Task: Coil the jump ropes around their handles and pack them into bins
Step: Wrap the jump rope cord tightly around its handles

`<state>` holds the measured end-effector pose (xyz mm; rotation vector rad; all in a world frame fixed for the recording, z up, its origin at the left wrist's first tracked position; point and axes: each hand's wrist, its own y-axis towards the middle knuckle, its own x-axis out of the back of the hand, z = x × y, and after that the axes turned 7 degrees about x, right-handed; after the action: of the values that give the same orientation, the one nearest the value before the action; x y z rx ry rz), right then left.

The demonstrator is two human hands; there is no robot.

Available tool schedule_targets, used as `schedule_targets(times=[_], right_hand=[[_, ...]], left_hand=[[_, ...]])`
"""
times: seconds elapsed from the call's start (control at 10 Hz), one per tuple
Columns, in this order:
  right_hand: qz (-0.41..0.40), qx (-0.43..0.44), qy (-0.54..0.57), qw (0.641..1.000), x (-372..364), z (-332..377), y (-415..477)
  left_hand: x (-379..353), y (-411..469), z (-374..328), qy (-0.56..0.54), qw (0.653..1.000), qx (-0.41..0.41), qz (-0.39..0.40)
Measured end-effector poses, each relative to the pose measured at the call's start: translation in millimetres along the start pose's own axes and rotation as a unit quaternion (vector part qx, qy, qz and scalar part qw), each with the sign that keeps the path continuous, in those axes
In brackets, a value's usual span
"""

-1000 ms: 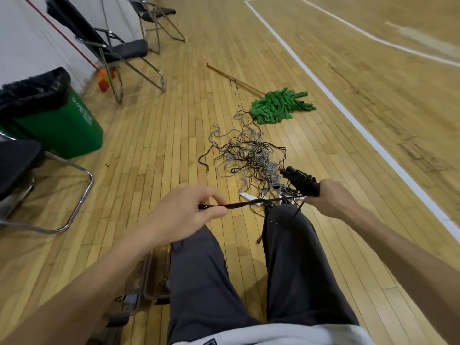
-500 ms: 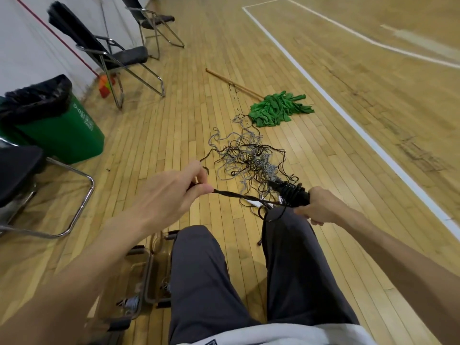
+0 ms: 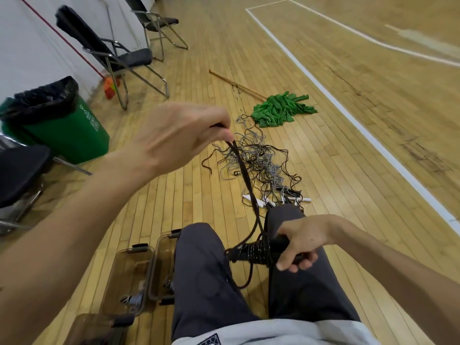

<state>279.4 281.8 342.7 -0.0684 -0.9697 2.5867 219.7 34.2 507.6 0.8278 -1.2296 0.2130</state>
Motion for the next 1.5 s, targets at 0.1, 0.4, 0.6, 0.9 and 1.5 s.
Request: schedule_targets(times=[0.1,0.4,0.6,0.9,1.5], right_hand=[[0.035,0.044,-0.067,0.996,-16,17,-6],[0.056,0.197,-0.063,0.977,-45,52,-32],[-0.05,0.217,-0.062,0.973,-46,55,-55],[-0.17,0.147,-0.159,0.961,-51,33,-46],[0.001,0.236,0.111,0.965,-43,45,-58]], left_hand=[[-11,10,0,-0.027,0.999,0.027,-0.005],[-66,10,9,-0.19,0.958,0.202,0.071],[-110,-27,0,-0.284,0.888,0.327,0.157],[-139,-87,-32,-0.436,0.74,0.374,0.35],[-75,-64,-97,-0.611,0.732,0.199,0.227]])
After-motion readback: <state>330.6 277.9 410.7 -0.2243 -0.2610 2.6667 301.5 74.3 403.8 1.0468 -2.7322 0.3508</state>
